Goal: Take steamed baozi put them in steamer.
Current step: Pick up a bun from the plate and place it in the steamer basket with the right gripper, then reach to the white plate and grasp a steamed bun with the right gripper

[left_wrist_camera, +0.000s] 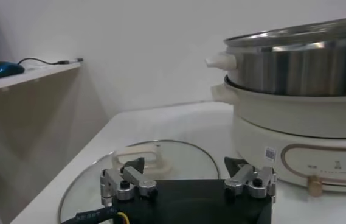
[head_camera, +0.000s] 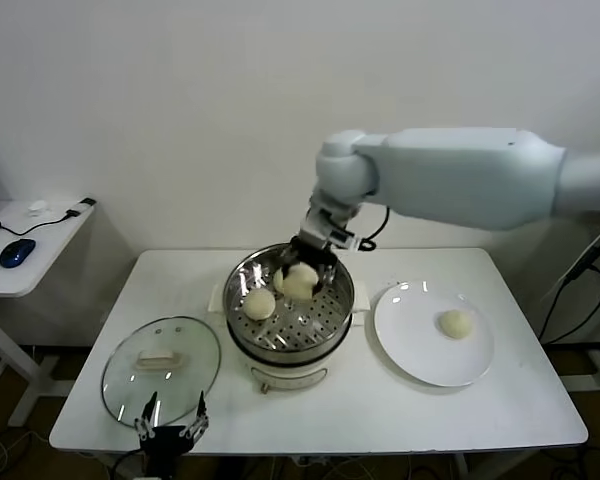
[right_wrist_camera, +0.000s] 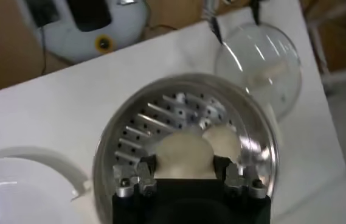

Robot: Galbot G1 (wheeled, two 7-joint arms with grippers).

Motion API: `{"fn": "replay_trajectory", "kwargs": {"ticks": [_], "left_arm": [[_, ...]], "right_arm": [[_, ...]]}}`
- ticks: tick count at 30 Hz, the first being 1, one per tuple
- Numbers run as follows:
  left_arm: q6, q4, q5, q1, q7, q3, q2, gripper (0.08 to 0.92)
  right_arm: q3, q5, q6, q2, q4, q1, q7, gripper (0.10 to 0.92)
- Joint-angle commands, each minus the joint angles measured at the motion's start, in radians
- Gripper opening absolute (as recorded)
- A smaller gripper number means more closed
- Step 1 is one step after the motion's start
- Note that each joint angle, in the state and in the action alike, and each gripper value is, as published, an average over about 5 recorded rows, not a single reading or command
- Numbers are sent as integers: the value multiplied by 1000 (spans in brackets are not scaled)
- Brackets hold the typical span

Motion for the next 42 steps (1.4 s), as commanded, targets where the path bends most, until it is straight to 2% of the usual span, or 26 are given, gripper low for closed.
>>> {"fn": "replay_trajectory", "kwargs": {"ticks": [1, 11, 19, 22, 26, 29, 32, 36, 39, 42], "left_arm": [[0, 0, 0, 0, 0, 0, 0, 823], [-5, 3, -3, 4, -3, -2, -6, 823], [-7, 2, -5, 6, -4, -3, -7, 823], [-8, 1, -6, 7, -4, -3, -7, 823], [-8, 0, -6, 9, -4, -1, -7, 823], [-10, -2, -4, 12, -4, 1, -6, 823], [-11, -4, -1, 12, -3, 5, -7, 823], [-14, -6, 3, 12, -3, 13, -6, 823], [-15, -6, 5, 12, -3, 19, -5, 823], [-16, -5, 6, 9, -3, 24, -4, 823]], "right_arm": [[14, -208, 198, 111, 3, -154, 40, 625], [20, -296, 183, 117, -60, -240, 79, 628], [18, -279, 186, 113, -62, -215, 64, 628], [14, -247, 194, 110, -58, -187, 51, 660], [6, -209, 216, 93, -47, -120, 16, 764], [-1, -188, 223, 60, -51, -63, 7, 812], [-18, -142, 217, -3, -80, -2, -3, 821], [-85, 13, 147, -129, -181, 91, -15, 823], [-183, 168, -3, -229, -269, 164, -15, 823], [-267, 240, -153, -336, -302, 220, -71, 823]]}}
